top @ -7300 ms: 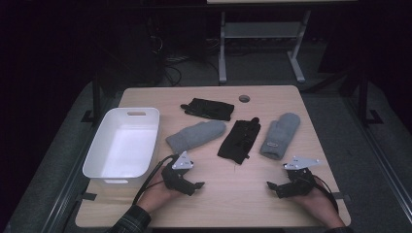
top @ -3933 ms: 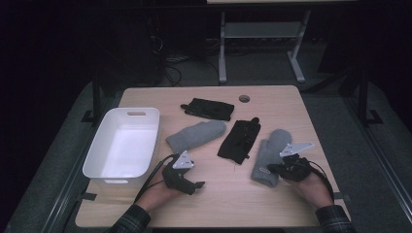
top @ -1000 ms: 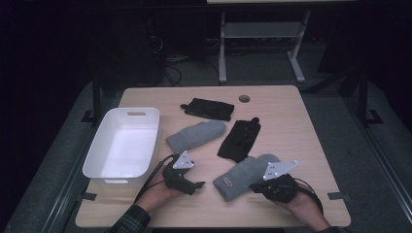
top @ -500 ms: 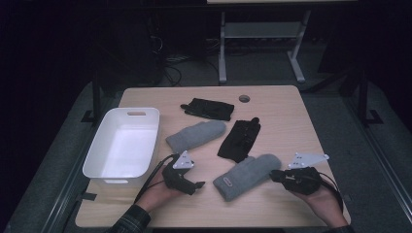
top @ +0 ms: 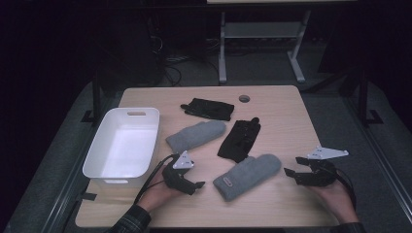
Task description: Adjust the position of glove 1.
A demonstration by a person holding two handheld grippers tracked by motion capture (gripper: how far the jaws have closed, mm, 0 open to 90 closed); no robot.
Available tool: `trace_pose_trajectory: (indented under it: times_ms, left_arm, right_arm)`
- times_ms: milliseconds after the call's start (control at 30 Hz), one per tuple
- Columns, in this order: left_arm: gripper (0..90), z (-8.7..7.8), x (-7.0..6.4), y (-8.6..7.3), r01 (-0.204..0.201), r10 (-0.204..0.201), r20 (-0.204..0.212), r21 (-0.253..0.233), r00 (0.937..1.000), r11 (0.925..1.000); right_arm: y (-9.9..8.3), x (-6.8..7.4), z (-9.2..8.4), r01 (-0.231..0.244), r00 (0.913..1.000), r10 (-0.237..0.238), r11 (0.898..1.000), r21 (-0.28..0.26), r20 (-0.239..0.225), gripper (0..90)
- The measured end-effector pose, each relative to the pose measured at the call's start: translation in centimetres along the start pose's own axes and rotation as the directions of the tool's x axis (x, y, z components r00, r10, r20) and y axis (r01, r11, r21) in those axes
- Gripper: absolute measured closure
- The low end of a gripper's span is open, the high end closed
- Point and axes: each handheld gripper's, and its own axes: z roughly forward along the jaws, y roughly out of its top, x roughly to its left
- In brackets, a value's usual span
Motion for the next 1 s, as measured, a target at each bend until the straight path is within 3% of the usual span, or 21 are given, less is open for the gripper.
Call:
trace_pose_trajectory:
  times_ms: [33,200,333,500,633,700,767,1000]
  left_arm:
    - [12.2,0.0,0.0,0.0,0.000,0.000,0.000,0.001,1.0000,1.0000]
    - [12.2,0.0,0.0,0.0,0.002,-0.002,0.001,-0.002,1.0000,1.0000]
    - [12.2,0.0,0.1,0.0,-0.005,0.005,0.005,0.001,1.0000,1.0000]
    - [13.0,-0.1,0.2,0.1,-0.004,0.004,0.000,0.009,1.0000,0.9999]
    - [13.2,-0.3,0.4,0.4,0.014,-0.013,-0.016,0.017,0.9998,0.9998]
    - [13.3,-0.4,0.5,0.7,0.028,-0.028,-0.013,0.016,0.9995,0.9995]
    - [13.3,-0.5,0.5,1.1,0.036,-0.036,-0.014,0.008,0.9993,0.9993]
    - [13.5,-0.8,0.4,2.6,0.030,-0.030,-0.029,0.002,0.9991,0.9995]
  right_arm:
    - [-0.4,-0.6,0.4,-0.019,0.9997,0.019,1.000,0.006,0.014,22.8]
    - [-1.1,-1.6,1.2,-0.019,0.9975,0.019,1.000,0.002,0.068,13.9]
    - [-1.6,-2.1,1.5,-0.031,0.9967,0.032,0.999,-0.015,0.075,13.2]
    - [-2.3,-2.7,1.9,-0.043,0.9958,0.042,0.999,0.010,0.081,11.8]
    - [-2.2,-2.7,2.1,-0.049,0.9956,0.047,0.998,0.025,0.082,11.8]
    - [-2.2,-2.5,2.4,-0.050,0.9958,0.045,0.997,0.061,0.079,11.4]
    - [-2.1,-2.3,2.5,-0.031,0.9957,0.025,0.997,0.066,0.089,11.3]
    - [-2.2,-1.8,2.9,-0.047,0.9937,0.041,0.998,0.046,0.104,6.9]
